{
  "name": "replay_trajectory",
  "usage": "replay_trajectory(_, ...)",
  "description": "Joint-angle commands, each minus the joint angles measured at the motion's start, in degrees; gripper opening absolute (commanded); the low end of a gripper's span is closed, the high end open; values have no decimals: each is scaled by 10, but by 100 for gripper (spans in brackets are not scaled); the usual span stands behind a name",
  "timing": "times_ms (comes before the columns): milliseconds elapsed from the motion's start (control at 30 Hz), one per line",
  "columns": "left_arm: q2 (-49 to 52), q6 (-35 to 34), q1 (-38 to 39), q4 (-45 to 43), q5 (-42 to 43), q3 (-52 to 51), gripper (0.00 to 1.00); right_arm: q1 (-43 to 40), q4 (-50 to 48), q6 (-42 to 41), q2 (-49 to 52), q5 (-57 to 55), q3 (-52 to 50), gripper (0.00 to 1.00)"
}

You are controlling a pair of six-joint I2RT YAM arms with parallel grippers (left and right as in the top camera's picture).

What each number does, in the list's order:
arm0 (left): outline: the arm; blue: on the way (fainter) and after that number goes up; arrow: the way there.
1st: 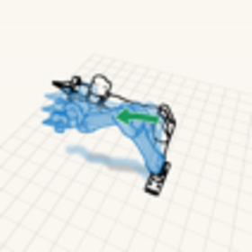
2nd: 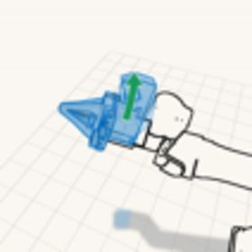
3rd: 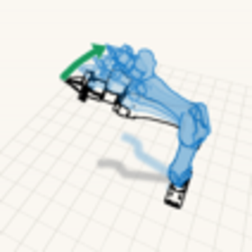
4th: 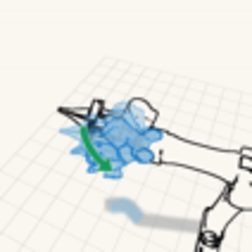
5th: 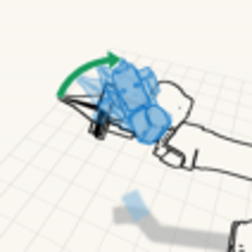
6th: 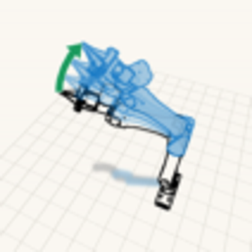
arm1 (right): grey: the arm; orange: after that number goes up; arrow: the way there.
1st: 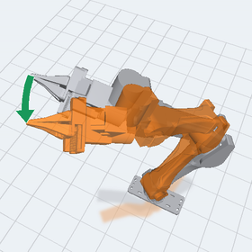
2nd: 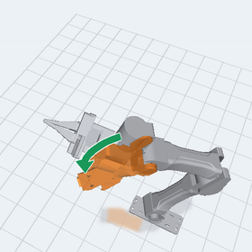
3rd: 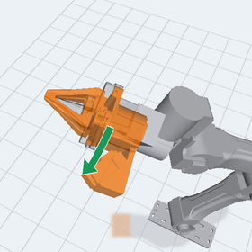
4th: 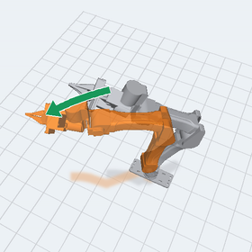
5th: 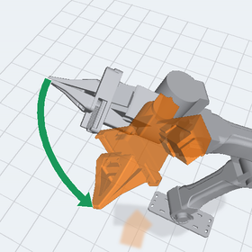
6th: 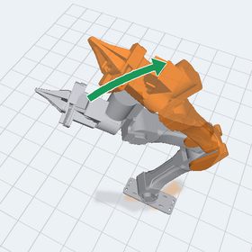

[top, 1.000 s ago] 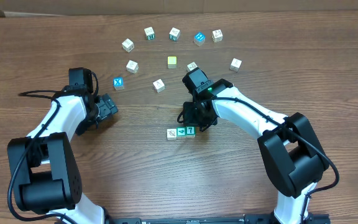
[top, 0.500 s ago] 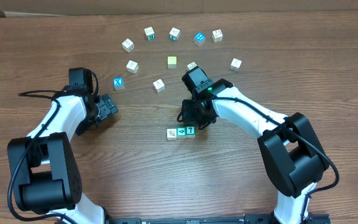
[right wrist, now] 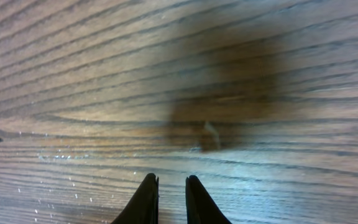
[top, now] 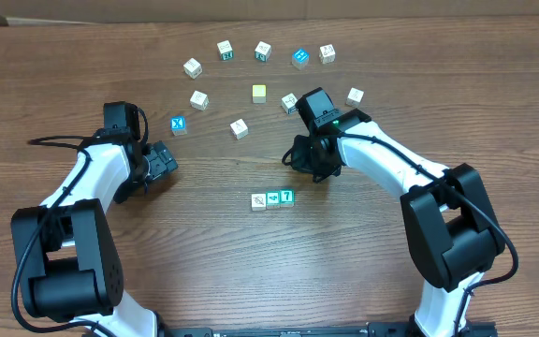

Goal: Form a horizontal line

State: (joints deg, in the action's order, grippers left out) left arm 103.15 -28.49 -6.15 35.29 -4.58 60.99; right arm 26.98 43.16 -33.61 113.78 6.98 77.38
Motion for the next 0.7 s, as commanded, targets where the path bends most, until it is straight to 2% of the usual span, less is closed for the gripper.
replay_trajectory(0, 7, 2, -2, 0, -3, -2, 99, -4, -2, -10, 5, -9, 1, 14)
replay_trajectory(100, 7, 2, -2, 0, -3, -2, 99, -4, 0, -9, 5, -9, 0, 23)
replay_trajectory(667, 7, 2, -2, 0, -3, -2, 100, -4, 2, -9, 5, -9, 0, 26)
